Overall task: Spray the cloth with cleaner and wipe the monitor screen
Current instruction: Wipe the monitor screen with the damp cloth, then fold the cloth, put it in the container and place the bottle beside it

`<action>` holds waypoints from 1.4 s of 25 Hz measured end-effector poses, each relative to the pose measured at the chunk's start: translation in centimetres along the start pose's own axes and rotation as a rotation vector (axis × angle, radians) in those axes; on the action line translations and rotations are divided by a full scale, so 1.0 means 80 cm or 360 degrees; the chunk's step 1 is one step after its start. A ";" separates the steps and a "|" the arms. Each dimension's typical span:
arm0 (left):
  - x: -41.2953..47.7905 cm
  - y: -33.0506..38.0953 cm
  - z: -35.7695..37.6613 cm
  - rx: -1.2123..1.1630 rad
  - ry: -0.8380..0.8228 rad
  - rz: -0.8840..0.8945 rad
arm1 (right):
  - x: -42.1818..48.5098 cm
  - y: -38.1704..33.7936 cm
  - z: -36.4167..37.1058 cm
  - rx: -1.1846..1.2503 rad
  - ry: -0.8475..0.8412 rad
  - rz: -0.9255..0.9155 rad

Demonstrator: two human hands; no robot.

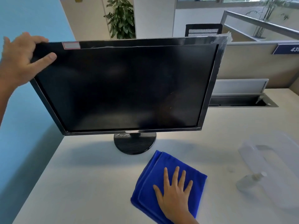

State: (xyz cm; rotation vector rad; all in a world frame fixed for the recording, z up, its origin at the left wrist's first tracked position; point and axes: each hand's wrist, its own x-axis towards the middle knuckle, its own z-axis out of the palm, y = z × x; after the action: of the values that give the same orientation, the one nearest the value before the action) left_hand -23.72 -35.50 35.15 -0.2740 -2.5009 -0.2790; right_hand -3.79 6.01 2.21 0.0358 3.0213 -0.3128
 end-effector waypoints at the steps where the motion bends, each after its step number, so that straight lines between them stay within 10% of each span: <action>1: -0.006 0.015 -0.004 0.0072 0.0004 -0.0013 | -0.001 -0.003 0.003 0.0037 0.0032 0.0010; 6: -0.103 0.091 0.004 0.0023 0.0088 -0.0163 | -0.006 0.012 -0.002 0.0002 0.0050 -0.0069; 18: -0.391 0.250 0.142 -0.0236 -0.0813 -0.0062 | -0.017 0.088 -0.031 -0.0225 -0.0046 -0.0609; 35: -0.418 0.419 0.273 -0.0300 -0.1054 -0.0081 | -0.016 0.102 -0.021 -0.0131 0.0004 -0.0464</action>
State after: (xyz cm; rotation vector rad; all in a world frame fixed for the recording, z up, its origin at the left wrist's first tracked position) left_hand -0.27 -2.11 2.61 -0.4353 -3.1412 -0.5140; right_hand -2.39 14.35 2.35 -0.4132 3.0351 -0.2100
